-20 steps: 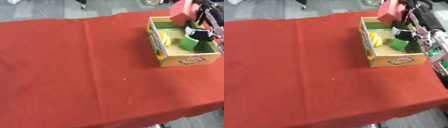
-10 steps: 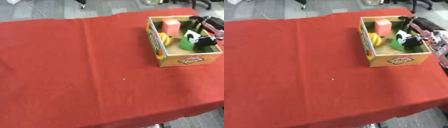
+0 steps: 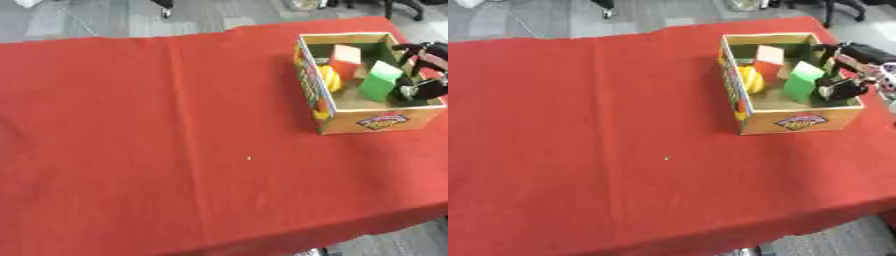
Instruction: Pick up the objects with one hand, pass them to the other hand, and then place them into the box on the other side of the table.
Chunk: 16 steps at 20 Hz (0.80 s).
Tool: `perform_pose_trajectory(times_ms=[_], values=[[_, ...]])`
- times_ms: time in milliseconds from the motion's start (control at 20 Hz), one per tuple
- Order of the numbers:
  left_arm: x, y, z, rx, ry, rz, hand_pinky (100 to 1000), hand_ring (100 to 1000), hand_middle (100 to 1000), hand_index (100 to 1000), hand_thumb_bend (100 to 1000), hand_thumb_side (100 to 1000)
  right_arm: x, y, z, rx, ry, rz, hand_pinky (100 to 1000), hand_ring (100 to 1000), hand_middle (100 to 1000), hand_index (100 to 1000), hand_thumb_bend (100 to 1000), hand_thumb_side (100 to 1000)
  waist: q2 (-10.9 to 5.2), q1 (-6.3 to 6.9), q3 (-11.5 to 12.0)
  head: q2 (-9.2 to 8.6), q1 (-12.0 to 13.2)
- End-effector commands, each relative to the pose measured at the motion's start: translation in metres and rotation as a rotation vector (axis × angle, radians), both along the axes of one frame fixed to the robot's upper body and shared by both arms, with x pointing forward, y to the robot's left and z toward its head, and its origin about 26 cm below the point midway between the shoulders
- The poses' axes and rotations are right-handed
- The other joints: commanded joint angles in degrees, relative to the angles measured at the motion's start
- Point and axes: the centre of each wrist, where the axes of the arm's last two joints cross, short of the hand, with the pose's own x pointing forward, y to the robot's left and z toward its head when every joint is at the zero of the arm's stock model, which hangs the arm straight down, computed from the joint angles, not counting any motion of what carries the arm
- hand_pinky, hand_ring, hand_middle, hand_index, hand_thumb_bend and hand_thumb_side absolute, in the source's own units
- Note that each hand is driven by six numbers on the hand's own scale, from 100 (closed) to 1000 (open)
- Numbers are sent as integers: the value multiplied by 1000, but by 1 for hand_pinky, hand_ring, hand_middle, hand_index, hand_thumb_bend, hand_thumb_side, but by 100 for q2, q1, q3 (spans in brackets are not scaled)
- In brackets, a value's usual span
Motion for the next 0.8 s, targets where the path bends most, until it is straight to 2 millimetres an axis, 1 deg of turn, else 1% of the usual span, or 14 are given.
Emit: perform_pose_trajectory(times_ms=[50,200,250,300,350,400,450,500,650,700,800], values=[[0,5,1,-21,-13,26,757,616,530,668,454,608,-7,-2,32,32,-151,5,741,570,679,1000,100,100,-169,-60,-39,-15,79],[1,8,-8,-52,3,77,752,611,524,662,418,614,-14,5,36,125,-279,33,715,527,630,1000,100,100,-190,-38,-99,-15,182],[1,9,-11,-64,7,97,751,610,523,660,403,613,-16,9,36,164,-323,40,703,510,610,1000,100,142,-198,-28,-121,-15,215],[2,9,-14,-76,8,117,750,609,522,659,395,614,-18,11,35,201,-364,49,697,502,598,996,100,229,-207,-15,-138,-15,267],[2,9,-16,-85,8,136,750,609,522,659,389,615,-21,14,33,236,-403,58,694,498,592,991,100,286,-213,-5,-144,-15,323],[2,8,-19,-91,7,153,751,609,523,658,381,613,-25,16,30,271,-442,66,689,494,582,978,100,369,-219,6,-146,-15,393],[2,7,-21,-95,6,167,751,610,523,658,378,614,-30,17,26,307,-482,75,688,495,582,976,100,375,-226,13,-148,-15,451],[2,4,-24,-99,3,176,751,611,525,660,371,618,-34,20,21,342,-516,86,682,491,573,963,100,452,-233,23,-148,-15,509],[1,-6,-37,-123,-2,189,752,612,527,661,364,621,-46,35,-1,441,-580,130,673,482,553,927,100,504,-256,61,-153,-15,671],[1,-8,-41,-130,-1,197,751,611,527,660,357,626,-50,42,-9,478,-595,141,668,476,541,893,100,520,-260,67,-163,-15,707],[1,-15,-52,-161,7,210,751,612,528,659,356,637,-56,58,-23,555,-615,151,666,472,536,883,100,534,-272,73,-180,-15,752]])
